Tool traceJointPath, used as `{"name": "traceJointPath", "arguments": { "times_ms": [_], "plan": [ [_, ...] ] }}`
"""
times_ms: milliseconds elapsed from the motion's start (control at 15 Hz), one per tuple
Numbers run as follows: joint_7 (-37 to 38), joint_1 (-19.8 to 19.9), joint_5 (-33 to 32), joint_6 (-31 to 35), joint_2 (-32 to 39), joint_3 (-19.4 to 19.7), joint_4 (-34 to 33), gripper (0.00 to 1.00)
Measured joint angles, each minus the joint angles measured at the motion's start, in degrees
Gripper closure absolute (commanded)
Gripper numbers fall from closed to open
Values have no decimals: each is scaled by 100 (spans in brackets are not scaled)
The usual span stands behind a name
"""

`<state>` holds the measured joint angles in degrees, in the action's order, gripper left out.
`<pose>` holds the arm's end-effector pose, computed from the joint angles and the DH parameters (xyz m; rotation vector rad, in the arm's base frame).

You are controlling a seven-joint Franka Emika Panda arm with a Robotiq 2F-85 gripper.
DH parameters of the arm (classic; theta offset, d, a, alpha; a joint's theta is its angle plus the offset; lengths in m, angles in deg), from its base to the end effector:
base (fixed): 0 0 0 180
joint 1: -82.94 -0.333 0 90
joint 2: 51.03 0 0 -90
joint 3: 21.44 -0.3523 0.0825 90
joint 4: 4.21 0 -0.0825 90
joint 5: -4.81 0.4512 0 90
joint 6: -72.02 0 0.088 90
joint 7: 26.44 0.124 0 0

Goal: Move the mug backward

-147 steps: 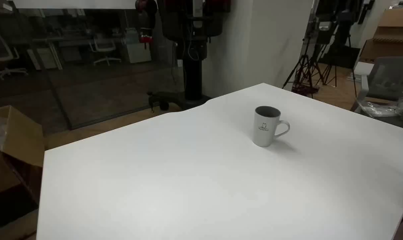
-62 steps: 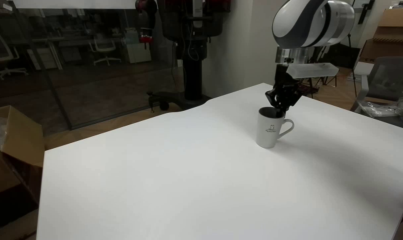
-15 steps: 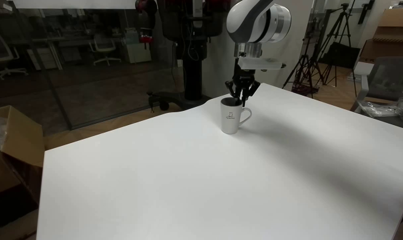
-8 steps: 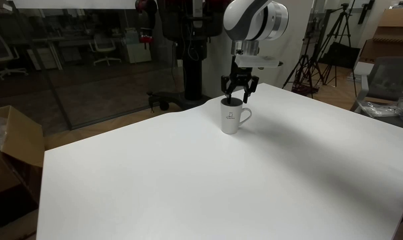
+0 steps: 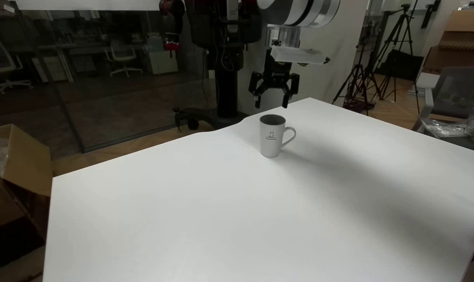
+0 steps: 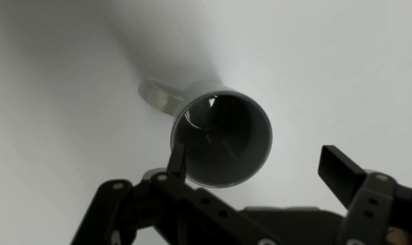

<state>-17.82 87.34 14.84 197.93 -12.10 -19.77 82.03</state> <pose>0.7887 -0.0719 0.2405 -2.9706 0.5278 -0.0164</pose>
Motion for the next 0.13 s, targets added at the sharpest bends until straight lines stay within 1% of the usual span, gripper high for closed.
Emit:
{"name": "traceJointPath", "arguments": {
  "times_ms": [133],
  "plan": [
    [-10, -2, 0, 0, -66, -1, 81, 0]
  ]
}}
